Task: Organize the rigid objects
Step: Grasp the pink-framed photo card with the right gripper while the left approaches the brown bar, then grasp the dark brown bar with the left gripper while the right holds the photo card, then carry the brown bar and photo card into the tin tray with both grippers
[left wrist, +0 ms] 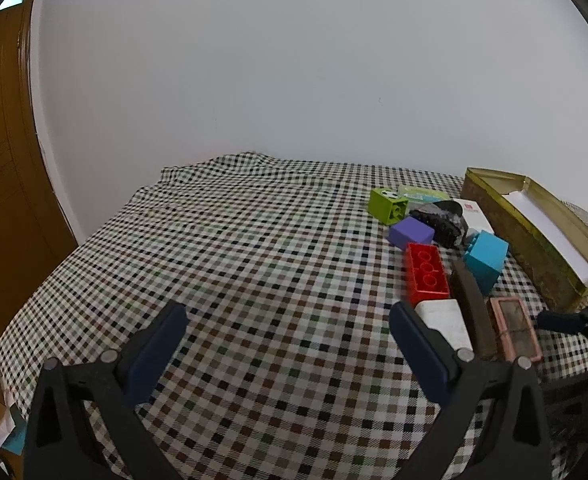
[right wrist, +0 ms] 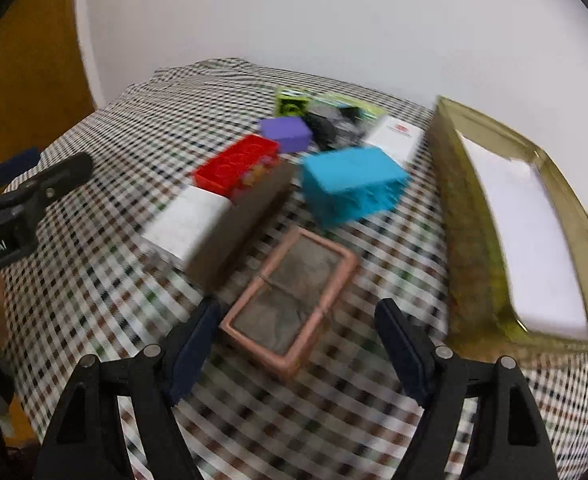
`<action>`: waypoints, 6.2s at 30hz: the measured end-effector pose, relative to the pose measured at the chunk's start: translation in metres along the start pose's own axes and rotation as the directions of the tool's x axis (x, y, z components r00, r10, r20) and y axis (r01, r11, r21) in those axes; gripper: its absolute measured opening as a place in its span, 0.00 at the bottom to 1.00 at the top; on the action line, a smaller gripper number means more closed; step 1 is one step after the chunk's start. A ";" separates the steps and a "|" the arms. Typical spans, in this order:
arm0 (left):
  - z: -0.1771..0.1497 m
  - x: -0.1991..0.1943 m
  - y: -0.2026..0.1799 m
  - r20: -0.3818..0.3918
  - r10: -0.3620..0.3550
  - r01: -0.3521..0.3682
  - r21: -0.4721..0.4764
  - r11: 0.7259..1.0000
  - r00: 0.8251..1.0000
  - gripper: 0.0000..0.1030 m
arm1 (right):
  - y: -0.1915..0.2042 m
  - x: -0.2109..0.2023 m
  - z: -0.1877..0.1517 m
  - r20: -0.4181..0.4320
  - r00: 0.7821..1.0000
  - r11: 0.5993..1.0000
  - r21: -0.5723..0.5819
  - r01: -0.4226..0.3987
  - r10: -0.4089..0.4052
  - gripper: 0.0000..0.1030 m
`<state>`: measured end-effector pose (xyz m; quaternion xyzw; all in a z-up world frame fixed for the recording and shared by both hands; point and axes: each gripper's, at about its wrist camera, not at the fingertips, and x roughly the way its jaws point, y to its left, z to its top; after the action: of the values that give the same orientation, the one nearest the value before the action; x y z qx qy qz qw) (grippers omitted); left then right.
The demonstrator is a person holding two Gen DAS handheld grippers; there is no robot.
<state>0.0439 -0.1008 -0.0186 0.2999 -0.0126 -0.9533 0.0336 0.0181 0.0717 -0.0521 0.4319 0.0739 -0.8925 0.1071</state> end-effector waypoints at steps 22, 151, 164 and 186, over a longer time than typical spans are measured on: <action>0.002 -0.007 -0.039 -0.005 -0.218 0.218 0.039 0.975 0.976 0.81 | -0.007 -0.006 -0.005 0.036 0.999 1.000 0.030 0.008 -0.009 0.48; 0.034 0.018 -0.083 -0.130 -0.498 0.506 0.041 0.861 0.857 0.13 | -0.083 0.010 -0.015 0.270 0.946 0.697 0.645 -0.315 0.178 0.58; 0.036 0.013 -0.088 -0.104 -0.520 0.525 0.028 0.851 0.848 0.13 | -0.066 -0.027 0.007 0.360 0.923 0.812 0.493 -0.313 0.137 0.20; 0.060 0.013 -0.260 -0.107 -0.619 0.629 0.149 0.763 0.778 0.13 | -0.252 -0.021 0.011 0.379 0.923 0.693 0.648 -0.315 0.065 0.20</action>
<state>-0.0158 0.1575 0.0122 0.3131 0.0041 -0.8971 -0.3116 -0.0415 0.3150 -0.0186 0.2915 -0.3329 -0.8959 0.0398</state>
